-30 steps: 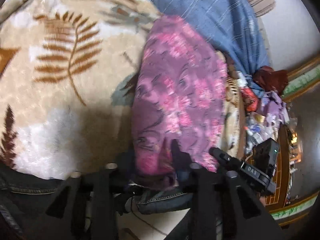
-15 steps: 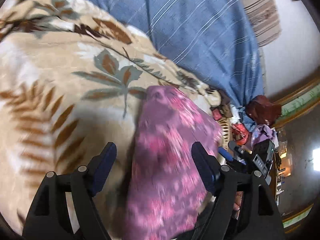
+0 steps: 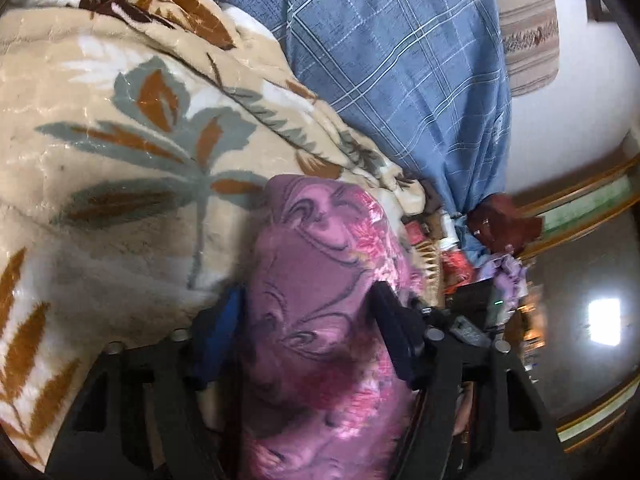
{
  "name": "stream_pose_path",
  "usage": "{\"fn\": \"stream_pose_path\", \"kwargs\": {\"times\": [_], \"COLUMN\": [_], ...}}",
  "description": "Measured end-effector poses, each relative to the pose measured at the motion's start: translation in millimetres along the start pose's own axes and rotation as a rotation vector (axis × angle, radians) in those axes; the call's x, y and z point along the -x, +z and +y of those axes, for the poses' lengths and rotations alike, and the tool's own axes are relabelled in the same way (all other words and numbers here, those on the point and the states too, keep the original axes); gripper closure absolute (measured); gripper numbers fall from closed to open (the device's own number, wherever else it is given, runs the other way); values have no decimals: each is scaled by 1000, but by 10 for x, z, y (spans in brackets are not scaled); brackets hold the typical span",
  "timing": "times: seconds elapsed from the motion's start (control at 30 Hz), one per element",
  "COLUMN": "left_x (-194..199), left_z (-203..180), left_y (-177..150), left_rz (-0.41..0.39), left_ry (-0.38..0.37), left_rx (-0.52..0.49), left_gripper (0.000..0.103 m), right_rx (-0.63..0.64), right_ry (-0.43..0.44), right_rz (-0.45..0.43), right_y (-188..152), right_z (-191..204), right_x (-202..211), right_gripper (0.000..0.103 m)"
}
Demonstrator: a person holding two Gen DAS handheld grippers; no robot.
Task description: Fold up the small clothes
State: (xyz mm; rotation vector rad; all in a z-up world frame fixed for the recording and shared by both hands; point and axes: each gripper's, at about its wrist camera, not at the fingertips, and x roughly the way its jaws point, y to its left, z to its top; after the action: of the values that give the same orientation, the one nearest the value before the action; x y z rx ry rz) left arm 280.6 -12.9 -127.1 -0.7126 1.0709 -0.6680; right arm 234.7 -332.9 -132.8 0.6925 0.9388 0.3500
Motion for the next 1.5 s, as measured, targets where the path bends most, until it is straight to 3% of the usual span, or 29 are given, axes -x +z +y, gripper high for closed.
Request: {"fn": "stream_pose_path", "kwargs": {"times": [0.17,0.27,0.4,0.57,0.67,0.8,0.87,0.93,0.97,1.0,1.07,1.17,1.27,1.47,1.5], "left_x": [147,309,663,896,846,623,633,747,830,880,977,959,959,786,788], "left_z": [-103,-234,-228,-3,171,467,493,429,362,315,191,55,73,303,312], "left_y": [-22,-49,44,349,515,547,551,532,505,478,379,212,-34,-225,-223], "left_rz": [-28,-64,-138,-229,-222,-139,-126,-136,-153,-166,-188,-130,-147,-143,-142], "left_ry": [-33,-54,-117,-137,-71,115,109,106,124,147,206,246,265,243,239], "left_rx": [-25,-55,-17,74,98,161,179,175,148,125,65,-13,-26,25,31], "left_gripper": [69,71,71,71,68,62,59,53,47,45,44,43,43,44,46], "right_rx": [-12,-3,77,198,225,214,191,193,206,217,214,210,161,50,50], "right_ry": [2,25,69,62,28,-76,-135,-132,-139,-143,-94,-41,-50,26,34], "right_rz": [-13,-43,-69,-49,-24,90,128,97,74,42,6,15,21,64,62], "right_y": [-16,11,172,536,669,705,686,630,598,545,385,59,-225,-323,-309], "right_z": [16,134,548,1150,1262,1056,940,981,1026,1077,1133,1108,913,572,583], "right_x": [-1,91,180,-90,-390,-1001,-1145,-985,-870,-697,-373,-166,-184,-390,-390], "right_gripper": [76,82,82,82,82,73,67,66,62,53,46,46,49,69,80]}}
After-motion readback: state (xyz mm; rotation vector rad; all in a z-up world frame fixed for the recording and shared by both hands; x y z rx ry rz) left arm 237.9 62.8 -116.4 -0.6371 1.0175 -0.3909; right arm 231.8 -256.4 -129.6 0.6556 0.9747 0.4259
